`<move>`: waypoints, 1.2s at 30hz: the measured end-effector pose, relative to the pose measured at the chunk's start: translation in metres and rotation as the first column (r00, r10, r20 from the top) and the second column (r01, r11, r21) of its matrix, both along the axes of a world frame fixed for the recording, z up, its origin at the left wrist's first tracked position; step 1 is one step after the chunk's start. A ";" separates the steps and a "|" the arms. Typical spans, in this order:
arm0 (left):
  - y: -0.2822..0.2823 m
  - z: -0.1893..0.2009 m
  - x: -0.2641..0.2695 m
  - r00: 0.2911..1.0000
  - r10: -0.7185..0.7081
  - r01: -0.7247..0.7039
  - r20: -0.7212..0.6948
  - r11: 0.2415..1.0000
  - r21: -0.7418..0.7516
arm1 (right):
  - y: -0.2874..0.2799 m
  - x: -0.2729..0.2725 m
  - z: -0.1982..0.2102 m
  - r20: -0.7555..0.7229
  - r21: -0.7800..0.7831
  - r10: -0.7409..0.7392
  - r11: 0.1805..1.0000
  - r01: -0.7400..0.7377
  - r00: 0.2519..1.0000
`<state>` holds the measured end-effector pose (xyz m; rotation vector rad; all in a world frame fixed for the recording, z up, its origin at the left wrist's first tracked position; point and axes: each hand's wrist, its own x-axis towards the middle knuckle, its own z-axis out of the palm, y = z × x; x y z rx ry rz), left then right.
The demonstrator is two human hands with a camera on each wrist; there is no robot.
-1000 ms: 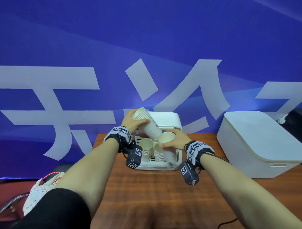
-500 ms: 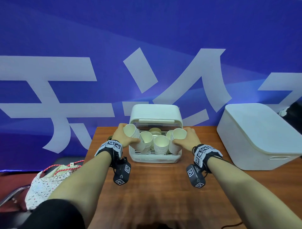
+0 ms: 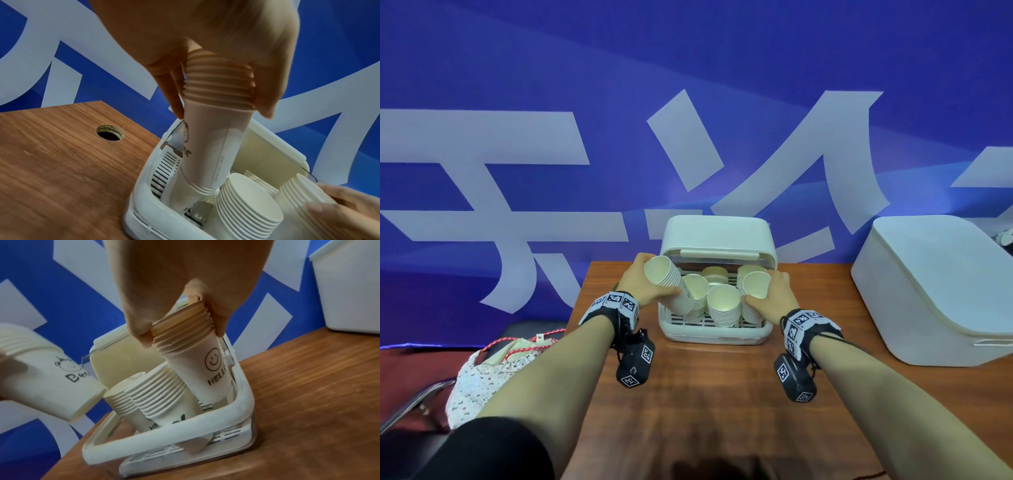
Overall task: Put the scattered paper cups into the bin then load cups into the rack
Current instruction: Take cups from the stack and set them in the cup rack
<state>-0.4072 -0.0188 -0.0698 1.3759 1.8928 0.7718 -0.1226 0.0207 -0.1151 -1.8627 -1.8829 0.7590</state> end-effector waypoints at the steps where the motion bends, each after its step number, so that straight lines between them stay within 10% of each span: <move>1: 0.001 -0.001 -0.001 1.000 0.006 -0.006 0.001 1.000 -0.001 | 0.001 -0.002 -0.002 0.002 -0.002 -0.001 1.000 0.001 1.000; 21: 0.007 0.004 0.018 0.995 0.008 -0.015 0.099 0.998 0.062 | -0.001 -0.012 -0.020 0.186 -0.340 -0.074 0.931 0.135 0.980; 36: 0.020 0.021 0.056 0.978 -0.208 0.208 -0.016 0.975 0.082 | -0.003 -0.019 0.015 0.263 -0.096 -0.094 0.988 0.123 0.960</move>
